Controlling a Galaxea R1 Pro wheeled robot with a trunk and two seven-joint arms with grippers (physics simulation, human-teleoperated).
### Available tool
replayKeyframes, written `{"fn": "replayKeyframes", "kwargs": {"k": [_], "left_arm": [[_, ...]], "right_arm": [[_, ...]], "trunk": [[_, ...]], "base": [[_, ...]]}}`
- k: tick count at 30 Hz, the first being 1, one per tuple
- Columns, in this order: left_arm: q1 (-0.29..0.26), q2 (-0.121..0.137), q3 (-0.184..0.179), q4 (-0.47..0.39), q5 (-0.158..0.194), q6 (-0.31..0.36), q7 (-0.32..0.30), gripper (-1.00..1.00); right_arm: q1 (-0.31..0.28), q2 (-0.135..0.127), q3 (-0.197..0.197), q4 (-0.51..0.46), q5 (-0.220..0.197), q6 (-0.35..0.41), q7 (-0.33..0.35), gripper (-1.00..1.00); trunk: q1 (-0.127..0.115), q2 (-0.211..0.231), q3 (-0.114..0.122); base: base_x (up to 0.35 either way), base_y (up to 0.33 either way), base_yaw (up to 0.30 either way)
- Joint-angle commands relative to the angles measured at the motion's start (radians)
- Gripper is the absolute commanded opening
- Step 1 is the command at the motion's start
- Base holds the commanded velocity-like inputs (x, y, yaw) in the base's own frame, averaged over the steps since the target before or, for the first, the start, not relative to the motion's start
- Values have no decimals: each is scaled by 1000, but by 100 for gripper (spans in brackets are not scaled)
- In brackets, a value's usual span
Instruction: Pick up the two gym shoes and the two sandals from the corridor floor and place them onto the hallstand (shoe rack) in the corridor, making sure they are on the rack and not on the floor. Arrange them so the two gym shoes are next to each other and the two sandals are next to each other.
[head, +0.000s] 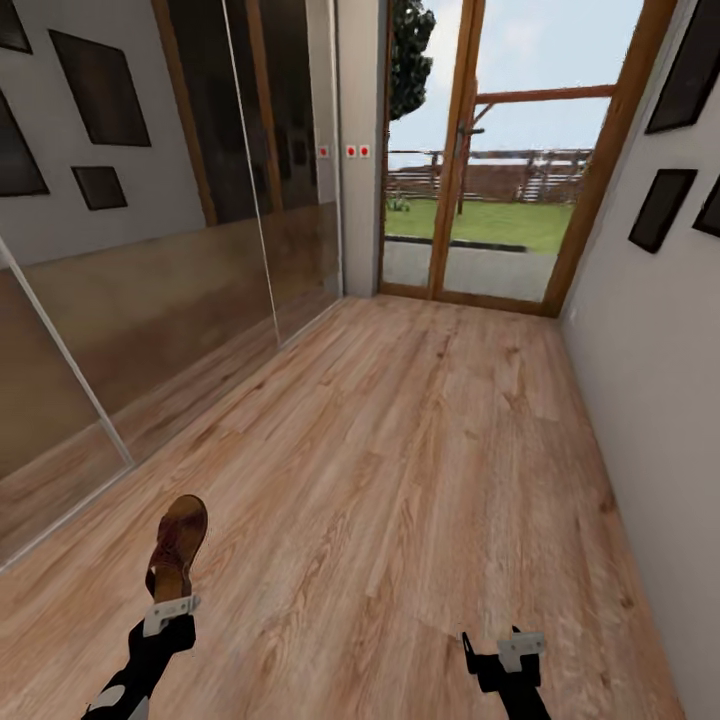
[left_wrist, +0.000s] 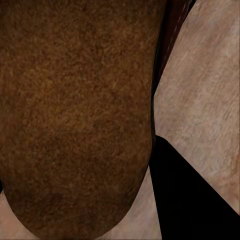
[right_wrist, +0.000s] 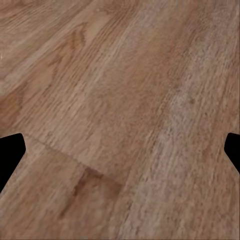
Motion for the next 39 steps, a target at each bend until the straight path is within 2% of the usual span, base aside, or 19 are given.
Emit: {"fn": "replayKeyframes", "kwargs": {"k": [1,6,8,17,18,20,23,33,39], "left_arm": [[-1,0,6,1,4,-1,-10,-100],[11,5,8,4,4,-1,-10,-100],[58,3,9,5,5,-6,-10,-100],[118,3,11,7,8,-67,-9,-100],[135,5,25,7,35,-86,-10,-100],[140,6,31,8,48,-90,-11,-100],[149,7,35,7,61,-94,-11,-100],[152,8,36,7,62,-94,-11,-100],[152,4,36,7,62,-94,-11,-100]], "right_arm": [[0,-1,9,0,-8,-2,-4,100],[0,-1,8,1,-8,-3,-4,100],[0,-2,7,12,-9,-3,-5,100],[0,-2,6,46,-12,-3,-11,100],[0,-4,5,50,-16,-3,-28,100],[0,-6,4,51,-27,-3,-41,100],[0,-5,5,51,-65,-2,-64,100],[0,-4,7,52,-72,0,-67,100],[0,-2,7,52,-73,0,-67,100]], "trunk": [[0,0,-1],[0,0,-1],[0,0,-1],[0,0,-1],[0,0,-1],[0,0,-1],[0,0,-1],[0,0,-1],[0,0,-1]], "base": [[339,0,276],[339,0,276],[339,0,276],[339,0,276],[339,0,276],[339,0,270],[339,0,119],[335,0,36],[80,0,246]]}}
